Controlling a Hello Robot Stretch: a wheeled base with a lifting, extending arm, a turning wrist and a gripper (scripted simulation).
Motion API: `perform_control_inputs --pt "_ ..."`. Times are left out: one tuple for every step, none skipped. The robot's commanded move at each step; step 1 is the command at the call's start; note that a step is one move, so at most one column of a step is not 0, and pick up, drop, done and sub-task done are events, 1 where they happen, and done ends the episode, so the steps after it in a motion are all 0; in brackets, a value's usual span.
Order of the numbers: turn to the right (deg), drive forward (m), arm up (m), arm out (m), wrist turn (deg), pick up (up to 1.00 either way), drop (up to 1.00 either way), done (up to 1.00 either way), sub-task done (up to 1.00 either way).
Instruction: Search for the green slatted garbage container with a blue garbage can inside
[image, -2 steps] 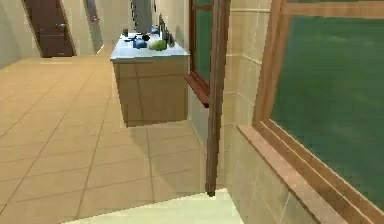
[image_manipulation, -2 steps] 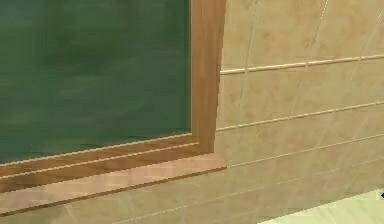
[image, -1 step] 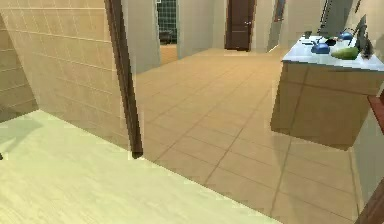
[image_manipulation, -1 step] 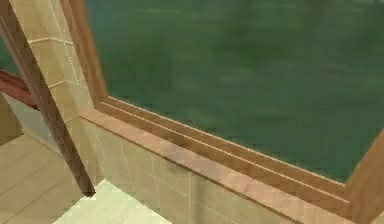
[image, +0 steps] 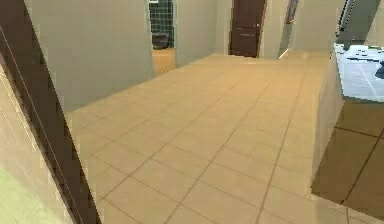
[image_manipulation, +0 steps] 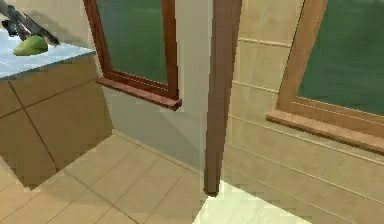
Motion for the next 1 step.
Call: perform_control_inputs --pt "0.0 1.0 0.0 0.0 0.0 0.0 0.0 0.0 0.0"
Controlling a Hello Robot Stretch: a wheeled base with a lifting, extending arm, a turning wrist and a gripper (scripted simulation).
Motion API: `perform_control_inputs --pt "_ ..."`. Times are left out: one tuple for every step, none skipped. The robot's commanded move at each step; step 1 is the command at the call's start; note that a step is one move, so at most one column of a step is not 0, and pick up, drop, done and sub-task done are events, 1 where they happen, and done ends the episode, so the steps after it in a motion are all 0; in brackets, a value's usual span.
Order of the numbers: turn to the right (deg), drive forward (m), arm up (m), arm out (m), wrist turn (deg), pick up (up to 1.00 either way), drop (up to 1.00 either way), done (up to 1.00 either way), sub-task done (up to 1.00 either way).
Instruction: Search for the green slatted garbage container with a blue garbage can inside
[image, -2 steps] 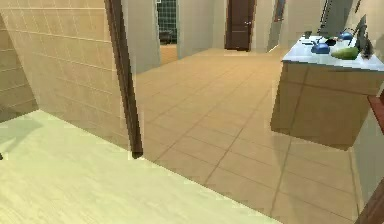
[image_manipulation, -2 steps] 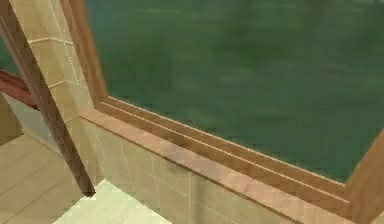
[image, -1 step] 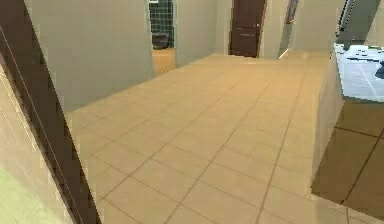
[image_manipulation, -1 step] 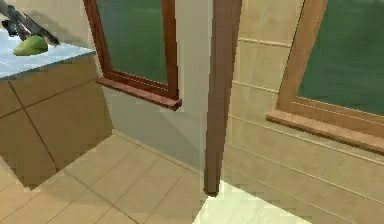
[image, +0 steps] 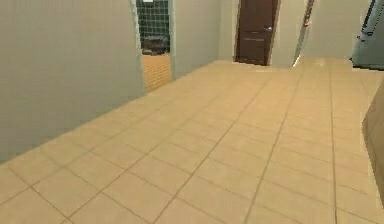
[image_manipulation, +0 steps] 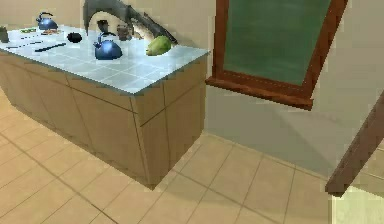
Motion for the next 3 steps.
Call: perform_control_inputs --pt "0.0 0.1 0.0 0.0 0.0 0.0 0.0 0.0 0.0" --pt "-3.0 0.0 0.0 0.0 0.0 0.0 0.0 0.0 0.0" --pt "0.0 1.0 0.0 0.0 0.0 0.0 0.0 0.0 0.0"
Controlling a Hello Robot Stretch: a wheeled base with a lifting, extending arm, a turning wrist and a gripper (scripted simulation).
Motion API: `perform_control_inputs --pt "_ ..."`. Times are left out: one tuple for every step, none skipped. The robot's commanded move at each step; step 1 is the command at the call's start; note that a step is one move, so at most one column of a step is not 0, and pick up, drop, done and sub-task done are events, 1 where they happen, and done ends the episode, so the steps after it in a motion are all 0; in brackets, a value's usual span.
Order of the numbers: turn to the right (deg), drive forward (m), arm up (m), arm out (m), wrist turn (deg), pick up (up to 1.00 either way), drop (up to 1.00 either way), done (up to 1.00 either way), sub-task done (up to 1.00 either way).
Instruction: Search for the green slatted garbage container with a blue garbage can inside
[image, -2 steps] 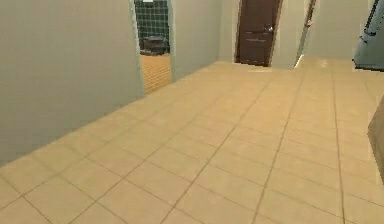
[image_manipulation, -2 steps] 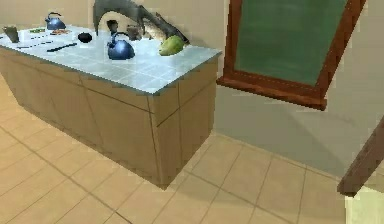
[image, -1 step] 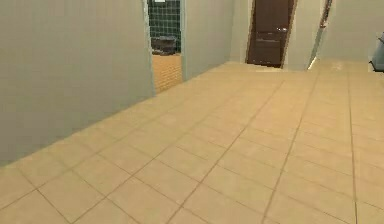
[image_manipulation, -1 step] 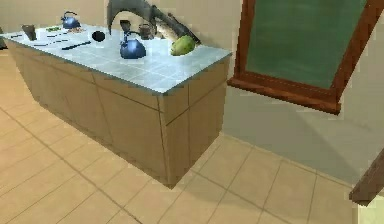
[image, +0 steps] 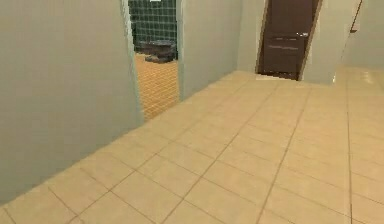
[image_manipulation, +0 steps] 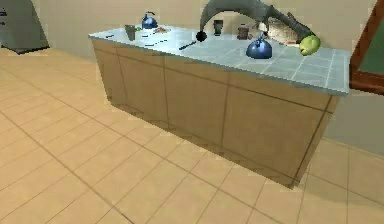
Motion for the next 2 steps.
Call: perform_control_inputs --pt "0.0 1.0 0.0 0.0 0.0 0.0 0.0 0.0 0.0" --pt "0.0 1.0 0.0 0.0 0.0 0.0 0.0 0.0 0.0"
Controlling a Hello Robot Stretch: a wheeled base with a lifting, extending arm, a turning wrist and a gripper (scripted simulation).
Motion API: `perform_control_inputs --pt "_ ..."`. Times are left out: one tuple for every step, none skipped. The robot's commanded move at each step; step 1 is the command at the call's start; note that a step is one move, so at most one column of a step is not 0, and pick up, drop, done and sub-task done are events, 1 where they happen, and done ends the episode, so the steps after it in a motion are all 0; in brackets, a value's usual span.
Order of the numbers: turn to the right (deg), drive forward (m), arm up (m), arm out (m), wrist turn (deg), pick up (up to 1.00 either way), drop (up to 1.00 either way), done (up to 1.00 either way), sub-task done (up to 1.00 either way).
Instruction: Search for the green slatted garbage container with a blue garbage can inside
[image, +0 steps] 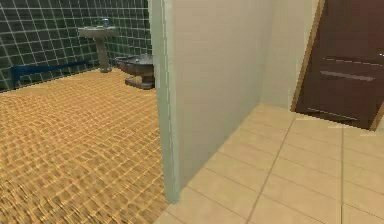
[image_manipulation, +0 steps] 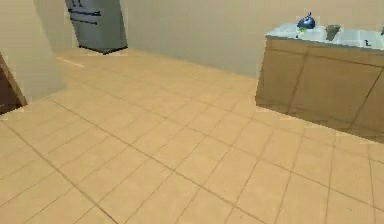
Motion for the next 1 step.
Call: perform_control_inputs --pt "0.0 0.6 0.0 0.0 0.0 0.0 0.0 0.0 0.0"
